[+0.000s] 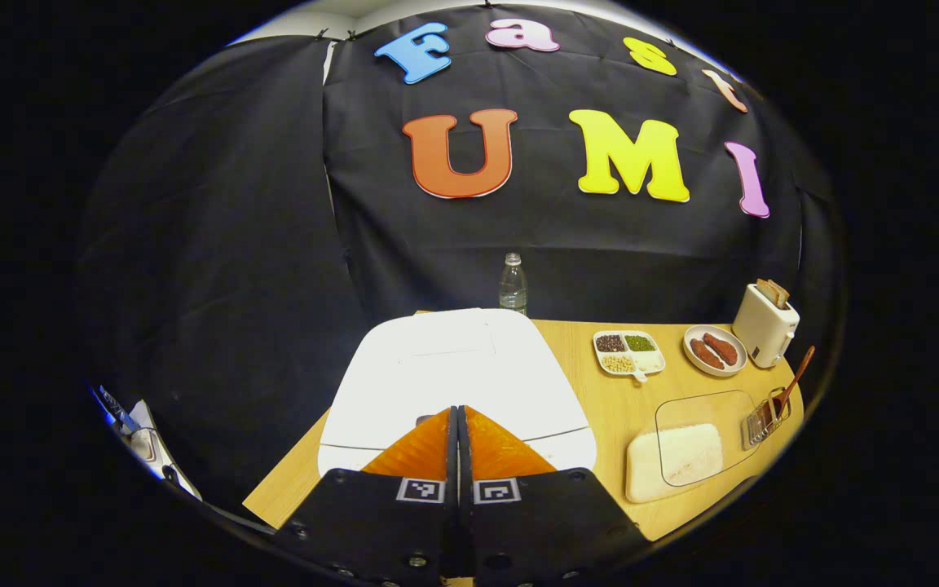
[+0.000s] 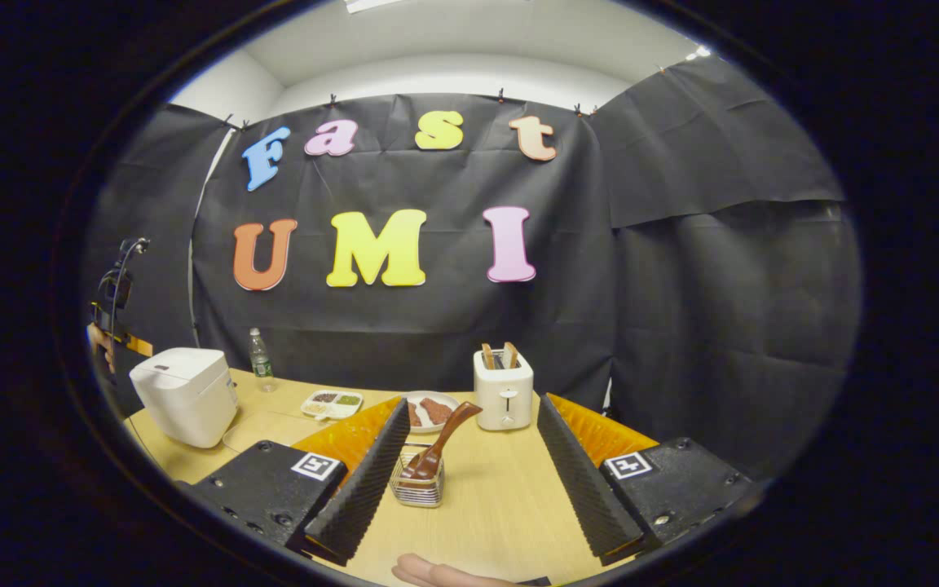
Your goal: Close the left gripper, press the button to open the rice cooker; take a wooden spoon from the chopstick holder with the right hand, scoop a spoonful of rice and pour it into the rice cooker, then put the wooden spoon back into the chopstick holder.
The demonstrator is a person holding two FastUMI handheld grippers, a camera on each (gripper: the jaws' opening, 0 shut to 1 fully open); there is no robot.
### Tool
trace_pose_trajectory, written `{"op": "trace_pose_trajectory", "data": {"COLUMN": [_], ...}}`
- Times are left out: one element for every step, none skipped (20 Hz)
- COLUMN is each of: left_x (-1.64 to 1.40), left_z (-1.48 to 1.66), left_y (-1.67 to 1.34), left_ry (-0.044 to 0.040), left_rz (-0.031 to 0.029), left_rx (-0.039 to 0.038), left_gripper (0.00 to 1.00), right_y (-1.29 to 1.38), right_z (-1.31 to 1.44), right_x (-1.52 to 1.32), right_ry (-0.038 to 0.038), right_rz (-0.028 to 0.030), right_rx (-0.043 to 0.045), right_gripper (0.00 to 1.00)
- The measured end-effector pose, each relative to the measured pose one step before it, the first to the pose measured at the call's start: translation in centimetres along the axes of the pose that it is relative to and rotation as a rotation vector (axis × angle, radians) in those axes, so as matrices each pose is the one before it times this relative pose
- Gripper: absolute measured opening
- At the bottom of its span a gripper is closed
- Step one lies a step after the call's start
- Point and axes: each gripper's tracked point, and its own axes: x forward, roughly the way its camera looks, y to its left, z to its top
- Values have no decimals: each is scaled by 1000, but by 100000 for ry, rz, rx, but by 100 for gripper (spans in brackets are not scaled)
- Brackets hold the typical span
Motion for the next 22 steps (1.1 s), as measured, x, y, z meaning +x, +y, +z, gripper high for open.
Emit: {"op": "trace_pose_trajectory", "data": {"left_x": [513,439,514,74,185,102,219,166,349,171,116,194,117,191,31,-78,-48,-123,38,-181,-124,-332], "left_z": [31,-186,-116,-205,-216,-211,-317,-268,-77,-232,-375,75,-197,-85,-280,-161,32,256,169,447,676,1054], "left_y": [131,64,148,82,12,-131,-133,0,53,-183,47,59,-142,21,-102,77,58,14,123,-11,39,130], "left_ry": [27,823,1051,995,645,849,1305,1355,754,1016,1298,-1419,397,-278,1225,735,-160,-474,-557,-1779,-2195,-2738], "left_rz": [211,655,543,387,-232,-268,-833,381,248,-1212,232,-216,-503,-410,-336,-221,-13,267,393,526,621,1049], "left_rx": [792,379,13,-380,-589,-405,-501,-158,256,-348,-989,139,483,548,-54,-168,-360,-386,-246,-467,-607,-1367], "left_gripper": [0,0,0,0,0,0,0,0,0,0,0,0,0,0,0,0,0,0,0,0,0,0], "right_y": [7,177,218,445,463,363,332,465,313,1,-310,-342,-39,21,61,56,-82,-179,-26,39,43,-109], "right_z": [-194,-81,-288,-268,-341,-287,-395,-68,-142,-159,-138,6,-222,-198,-157,-92,-210,-62,-6,57,10,138], "right_x": [210,104,94,35,-7,86,74,53,80,112,183,123,6,-1,-31,-42,13,-38,-150,-208,-207,-187], "right_ry": [-119,-257,293,1137,732,1489,1370,672,518,189,-136,-607,102,530,579,595,630,402,113,-89,-210,-270], "right_rz": [68,495,750,1493,1181,987,1047,1194,830,-72,-1296,-1302,-480,124,291,386,-187,-542,-284,159,46,-198], "right_rx": [-1012,-1090,-370,703,490,174,530,644,142,-432,-598,-722,-399,246,637,467,149,-2,-76,-341,-364,-411], "right_gripper": [100,100,100,100,100,100,100,100,100,100,100,100,100,100,100,100,100,100,100,100,100,100]}}
